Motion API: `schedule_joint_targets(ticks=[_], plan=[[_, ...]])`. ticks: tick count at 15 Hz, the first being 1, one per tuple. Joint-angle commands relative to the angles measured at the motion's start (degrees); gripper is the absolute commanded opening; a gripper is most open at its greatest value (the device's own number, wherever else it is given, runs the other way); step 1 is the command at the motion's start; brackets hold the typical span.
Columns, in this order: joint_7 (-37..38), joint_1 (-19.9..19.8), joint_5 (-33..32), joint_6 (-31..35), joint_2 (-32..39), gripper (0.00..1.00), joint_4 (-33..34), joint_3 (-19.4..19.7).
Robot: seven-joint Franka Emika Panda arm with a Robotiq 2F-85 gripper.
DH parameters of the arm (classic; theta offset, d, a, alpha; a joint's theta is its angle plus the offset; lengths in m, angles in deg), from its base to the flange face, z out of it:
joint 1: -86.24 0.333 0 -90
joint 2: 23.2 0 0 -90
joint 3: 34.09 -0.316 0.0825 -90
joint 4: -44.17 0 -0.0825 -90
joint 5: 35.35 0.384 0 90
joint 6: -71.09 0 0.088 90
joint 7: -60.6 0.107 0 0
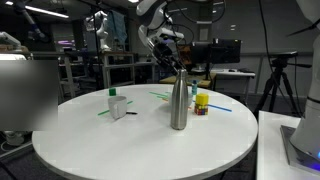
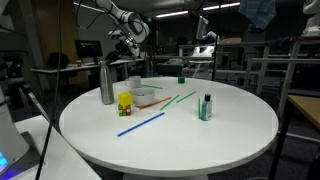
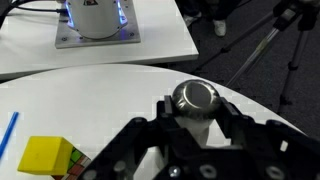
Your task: Put the silver bottle upright
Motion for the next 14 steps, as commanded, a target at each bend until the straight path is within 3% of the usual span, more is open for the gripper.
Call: schedule_joint_targets(ticks=[1,3,4,8,14], plan=[[1.8,-0.7,1.6,-4.0,1.5,0.23,3.7,0.0],[1.8,-0.7,1.5,-4.1,1.5,0.23,3.7,0.1],[1.7,-0.7,1.4,-4.1,1.6,0.64,3.7,0.1],[1.7,-0.6,1.3,-4.8,1.6,0.96,4.0,0.2],[1.7,-0.6,1.3,-5.0,1.1,1.0,4.7,0.2]])
